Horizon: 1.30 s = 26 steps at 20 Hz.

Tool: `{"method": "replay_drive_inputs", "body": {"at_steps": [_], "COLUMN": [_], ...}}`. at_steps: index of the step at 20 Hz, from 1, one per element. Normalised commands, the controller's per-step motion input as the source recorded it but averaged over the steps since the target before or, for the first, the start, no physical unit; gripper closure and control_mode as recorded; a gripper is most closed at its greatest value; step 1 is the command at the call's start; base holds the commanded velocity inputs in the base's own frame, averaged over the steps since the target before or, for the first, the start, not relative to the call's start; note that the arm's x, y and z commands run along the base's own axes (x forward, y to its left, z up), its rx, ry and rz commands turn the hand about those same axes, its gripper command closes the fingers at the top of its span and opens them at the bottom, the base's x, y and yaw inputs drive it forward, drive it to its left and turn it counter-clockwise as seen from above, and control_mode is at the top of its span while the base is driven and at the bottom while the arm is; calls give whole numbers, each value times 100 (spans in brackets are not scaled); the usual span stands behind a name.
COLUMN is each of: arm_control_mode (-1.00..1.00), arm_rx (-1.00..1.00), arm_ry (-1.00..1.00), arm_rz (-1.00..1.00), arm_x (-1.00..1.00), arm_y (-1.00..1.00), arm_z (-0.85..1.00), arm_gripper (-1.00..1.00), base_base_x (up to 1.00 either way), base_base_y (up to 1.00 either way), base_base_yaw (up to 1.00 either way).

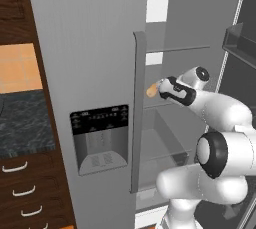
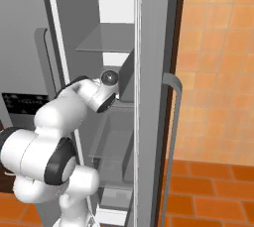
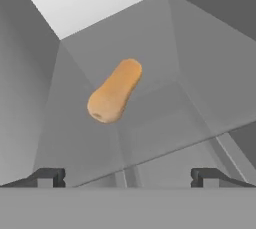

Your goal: Place one squash and one chicken drumstick in each tupperware on the nearby counter, to pack two identical lunches.

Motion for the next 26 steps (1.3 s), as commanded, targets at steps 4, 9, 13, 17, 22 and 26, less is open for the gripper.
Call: {"method": "replay_drive_inputs", "body": {"at_steps": [4,9,13,17,22,26], "arm_control_mode": [-100,-100,-100,-100,-100,-100], "arm_rx": [0,0,0,0,0,0], "arm_ry": [1,1,4,4,3,5], "arm_rz": [0,0,0,0,0,0], "arm_x": [83,64,51,55,48,31], "arm_y": [0,0,1,1,15,21], "arm_z": [-16,-23,-13,-19,-23,-29], "arm_gripper": [-100,-100,-100,-100,-100,-100], "base_base_x": [0,0,0,0,0,0], "base_base_y": [0,0,0,0,0,0], "base_base_yaw": [0,0,0,0,0,0]}}
